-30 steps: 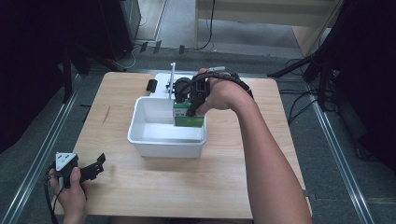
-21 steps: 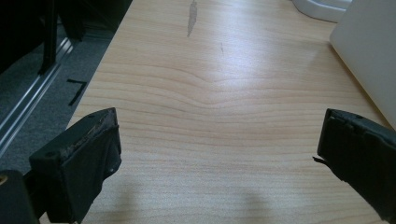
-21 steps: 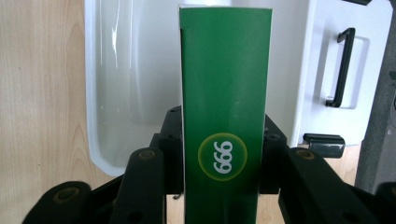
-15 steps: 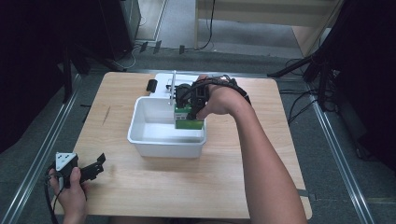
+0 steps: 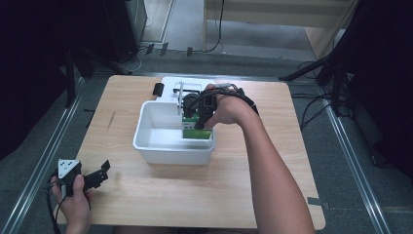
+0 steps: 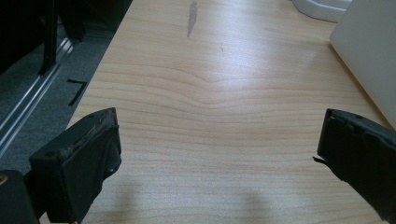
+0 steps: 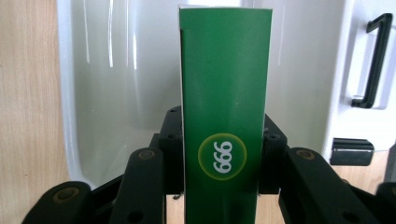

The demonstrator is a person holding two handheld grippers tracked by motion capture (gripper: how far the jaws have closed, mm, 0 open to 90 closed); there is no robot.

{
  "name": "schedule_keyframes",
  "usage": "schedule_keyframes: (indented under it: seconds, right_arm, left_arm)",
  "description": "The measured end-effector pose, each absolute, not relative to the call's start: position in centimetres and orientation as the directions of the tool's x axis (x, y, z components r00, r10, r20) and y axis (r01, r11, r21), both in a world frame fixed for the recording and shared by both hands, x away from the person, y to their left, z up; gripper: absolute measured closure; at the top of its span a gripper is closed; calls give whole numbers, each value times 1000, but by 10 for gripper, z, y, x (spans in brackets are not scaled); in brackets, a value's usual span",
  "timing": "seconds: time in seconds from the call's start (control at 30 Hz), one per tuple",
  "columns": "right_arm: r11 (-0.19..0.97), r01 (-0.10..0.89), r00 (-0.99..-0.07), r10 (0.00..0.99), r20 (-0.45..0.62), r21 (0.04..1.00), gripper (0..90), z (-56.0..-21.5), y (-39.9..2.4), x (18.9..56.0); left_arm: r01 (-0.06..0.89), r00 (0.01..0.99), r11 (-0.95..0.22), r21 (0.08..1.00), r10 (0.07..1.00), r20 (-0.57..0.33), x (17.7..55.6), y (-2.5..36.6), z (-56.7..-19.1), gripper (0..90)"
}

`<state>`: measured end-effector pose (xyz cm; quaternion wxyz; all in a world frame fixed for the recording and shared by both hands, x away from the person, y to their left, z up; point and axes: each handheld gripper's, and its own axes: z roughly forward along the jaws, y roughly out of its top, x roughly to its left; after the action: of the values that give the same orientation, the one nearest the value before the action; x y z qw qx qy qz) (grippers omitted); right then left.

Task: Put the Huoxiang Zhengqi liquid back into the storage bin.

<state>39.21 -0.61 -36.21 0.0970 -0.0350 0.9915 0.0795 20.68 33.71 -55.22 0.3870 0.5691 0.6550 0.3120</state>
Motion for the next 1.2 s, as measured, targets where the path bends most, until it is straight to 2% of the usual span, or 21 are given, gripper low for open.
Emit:
schedule_keyframes:
  seconds: [0.73,1.0,1.2]
  right_arm:
    - [987,-82,-984,-59,-166,137,634,-393,-1,399]
    - [987,-71,-985,-48,-164,141,628,-392,0,399]
    - [987,-48,-986,-23,-164,152,592,-388,-3,399]
  left_arm:
    - [504,-53,159,849,987,-154,207,337,-552,0]
    - [506,-52,159,848,987,-154,207,337,-552,0]
    - [506,-52,159,847,987,-154,207,337,-552,0]
